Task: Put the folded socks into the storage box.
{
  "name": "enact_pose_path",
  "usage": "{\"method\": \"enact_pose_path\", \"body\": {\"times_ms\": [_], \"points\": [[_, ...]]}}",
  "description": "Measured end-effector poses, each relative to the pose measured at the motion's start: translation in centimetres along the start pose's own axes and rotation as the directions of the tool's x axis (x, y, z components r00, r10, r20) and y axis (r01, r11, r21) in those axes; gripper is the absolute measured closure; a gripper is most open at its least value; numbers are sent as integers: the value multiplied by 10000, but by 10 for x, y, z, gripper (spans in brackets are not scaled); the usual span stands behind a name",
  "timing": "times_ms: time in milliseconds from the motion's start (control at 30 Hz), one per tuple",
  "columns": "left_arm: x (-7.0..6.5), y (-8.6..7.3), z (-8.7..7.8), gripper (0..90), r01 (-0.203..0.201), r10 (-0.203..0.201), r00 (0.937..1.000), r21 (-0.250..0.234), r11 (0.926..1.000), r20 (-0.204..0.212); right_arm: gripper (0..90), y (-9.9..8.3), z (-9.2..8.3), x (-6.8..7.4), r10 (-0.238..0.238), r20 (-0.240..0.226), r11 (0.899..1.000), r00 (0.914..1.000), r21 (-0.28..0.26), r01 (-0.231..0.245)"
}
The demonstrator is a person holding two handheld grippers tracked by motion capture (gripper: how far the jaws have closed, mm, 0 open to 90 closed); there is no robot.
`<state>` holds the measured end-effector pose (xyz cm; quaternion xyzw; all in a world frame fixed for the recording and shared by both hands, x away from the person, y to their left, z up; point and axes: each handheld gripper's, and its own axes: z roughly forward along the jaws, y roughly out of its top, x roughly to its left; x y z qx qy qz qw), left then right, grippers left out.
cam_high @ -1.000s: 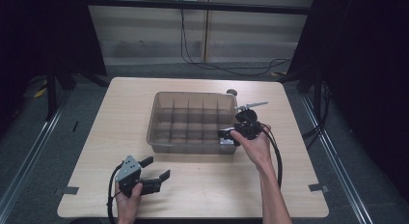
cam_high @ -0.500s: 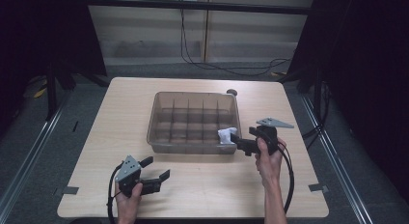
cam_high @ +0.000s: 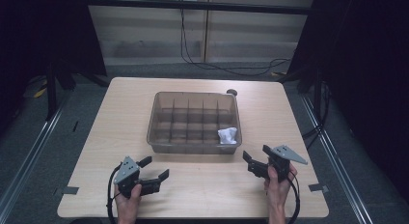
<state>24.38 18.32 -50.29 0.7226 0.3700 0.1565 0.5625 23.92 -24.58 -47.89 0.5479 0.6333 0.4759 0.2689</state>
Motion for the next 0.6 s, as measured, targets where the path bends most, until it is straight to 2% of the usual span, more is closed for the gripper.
{"method": "enact_pose_path", "body": {"times_ms": [33,100,200,367,500,600], "points": [[0,0,0,157,13,-13,10000,1,10000,-1,173,-5,-1,-2,40,172,10000,9998,-64,-39],[0,0,0,157,32,-32,10000,24,10000,-81,158,-14,-3,-4,175,162,9992,9997,-366,-169],[0,0,0,157,37,-37,9999,10,10000,-103,160,-24,-6,-3,32,383,9957,9993,-929,4],[0,0,-1,157,95,-96,9999,-37,9999,-140,152,-32,-7,-1,-148,358,9899,9992,-1404,197],[0,0,0,157,113,-113,9998,13,9999,-133,155,-32,-7,-3,-80,256,9894,9996,-1444,117],[1,0,0,157,144,-144,9999,14,9999,-96,152,-32,-7,0,-331,341,9885,9989,-1462,377]]}}
